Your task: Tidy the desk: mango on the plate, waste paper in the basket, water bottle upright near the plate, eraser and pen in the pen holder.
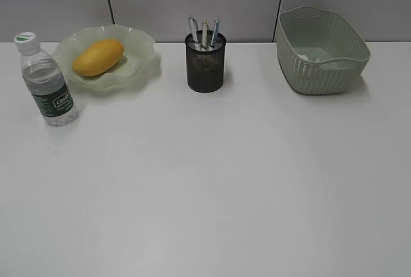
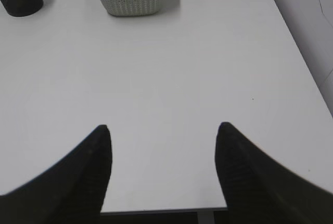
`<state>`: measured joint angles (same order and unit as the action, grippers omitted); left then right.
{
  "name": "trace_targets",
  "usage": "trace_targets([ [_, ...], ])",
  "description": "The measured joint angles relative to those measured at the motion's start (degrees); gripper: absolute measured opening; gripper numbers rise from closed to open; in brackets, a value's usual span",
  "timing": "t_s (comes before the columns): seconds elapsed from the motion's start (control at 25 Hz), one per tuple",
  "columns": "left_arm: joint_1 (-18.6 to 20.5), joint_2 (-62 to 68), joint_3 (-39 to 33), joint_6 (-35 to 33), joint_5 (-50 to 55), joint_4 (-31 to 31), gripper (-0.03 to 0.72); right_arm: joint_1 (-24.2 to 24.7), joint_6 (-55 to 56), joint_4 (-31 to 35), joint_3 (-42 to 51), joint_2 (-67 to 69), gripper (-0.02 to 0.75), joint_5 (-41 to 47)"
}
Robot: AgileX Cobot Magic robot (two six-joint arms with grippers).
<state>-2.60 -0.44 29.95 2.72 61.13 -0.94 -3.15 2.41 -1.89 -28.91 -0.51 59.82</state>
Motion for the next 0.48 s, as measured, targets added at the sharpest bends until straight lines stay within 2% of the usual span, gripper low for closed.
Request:
trace_targets([
  [0.48, 0.0, 0.0, 0.0, 0.0, 0.0, 0.0, 0.239, 0.0, -0.1, 0.0, 0.0, 0.0, 0.498, 0.0],
])
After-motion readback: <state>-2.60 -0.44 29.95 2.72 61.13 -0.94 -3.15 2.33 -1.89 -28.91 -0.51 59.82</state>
